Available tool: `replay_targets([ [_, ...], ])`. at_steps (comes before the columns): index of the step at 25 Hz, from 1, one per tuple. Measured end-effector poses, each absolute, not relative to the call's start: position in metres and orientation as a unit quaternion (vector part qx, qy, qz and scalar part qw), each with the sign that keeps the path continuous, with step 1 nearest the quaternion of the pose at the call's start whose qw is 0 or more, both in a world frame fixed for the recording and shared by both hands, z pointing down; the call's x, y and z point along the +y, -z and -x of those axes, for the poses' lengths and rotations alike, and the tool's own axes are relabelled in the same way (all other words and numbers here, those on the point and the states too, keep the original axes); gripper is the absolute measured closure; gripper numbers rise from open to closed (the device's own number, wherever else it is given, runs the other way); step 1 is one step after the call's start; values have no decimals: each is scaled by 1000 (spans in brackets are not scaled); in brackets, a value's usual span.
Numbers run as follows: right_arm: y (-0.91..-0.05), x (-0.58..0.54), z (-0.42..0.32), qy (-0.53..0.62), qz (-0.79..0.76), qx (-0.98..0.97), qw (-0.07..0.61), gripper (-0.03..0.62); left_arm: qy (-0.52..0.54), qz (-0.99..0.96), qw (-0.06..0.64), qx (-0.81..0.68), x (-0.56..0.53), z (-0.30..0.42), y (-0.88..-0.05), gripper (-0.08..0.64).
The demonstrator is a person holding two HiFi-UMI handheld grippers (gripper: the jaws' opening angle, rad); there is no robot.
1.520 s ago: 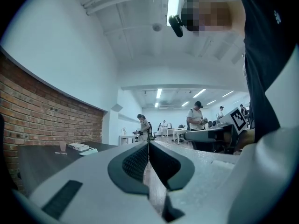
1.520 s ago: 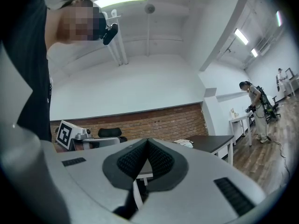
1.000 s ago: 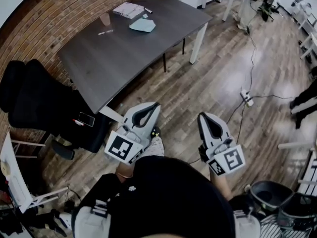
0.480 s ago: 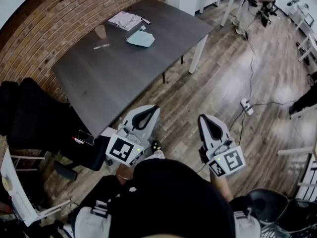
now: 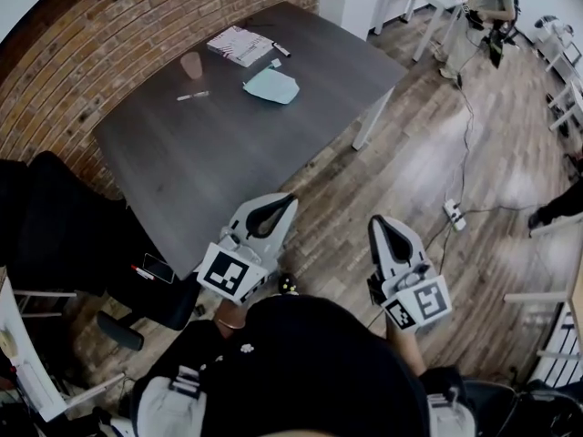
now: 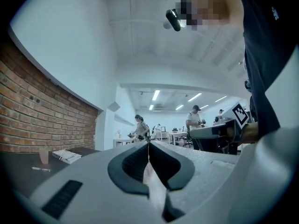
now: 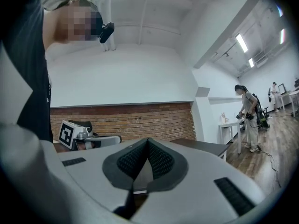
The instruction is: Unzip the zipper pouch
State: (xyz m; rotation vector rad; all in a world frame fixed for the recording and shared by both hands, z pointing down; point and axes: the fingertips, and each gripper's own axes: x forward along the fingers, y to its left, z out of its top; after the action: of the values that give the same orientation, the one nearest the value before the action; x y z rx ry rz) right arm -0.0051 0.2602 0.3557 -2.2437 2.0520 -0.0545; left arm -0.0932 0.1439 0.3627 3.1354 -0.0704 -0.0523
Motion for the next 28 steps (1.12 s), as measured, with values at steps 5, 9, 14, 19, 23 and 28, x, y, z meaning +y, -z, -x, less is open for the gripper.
replay_targets([
  [5,-358,228,1,25,735,676,40,592,21,-999,14,-29,111,91,-369,554],
  [9,-361,207,0,30,733,679,34,592,21,-999,19,-33,91,90,-373,554],
  [14,-369,188,0,39,726,685,31,592,19,-999,23,-41,74,91,-380,554],
  [19,-378,165,-6,53,714,698,31,591,7,-998,28,-60,59,93,-387,554],
  [23,-385,145,-20,60,694,717,28,591,1,-996,26,-90,45,90,-391,554],
  [28,-380,105,-45,60,662,747,32,591,-5,-989,21,-145,15,84,-389,554],
])
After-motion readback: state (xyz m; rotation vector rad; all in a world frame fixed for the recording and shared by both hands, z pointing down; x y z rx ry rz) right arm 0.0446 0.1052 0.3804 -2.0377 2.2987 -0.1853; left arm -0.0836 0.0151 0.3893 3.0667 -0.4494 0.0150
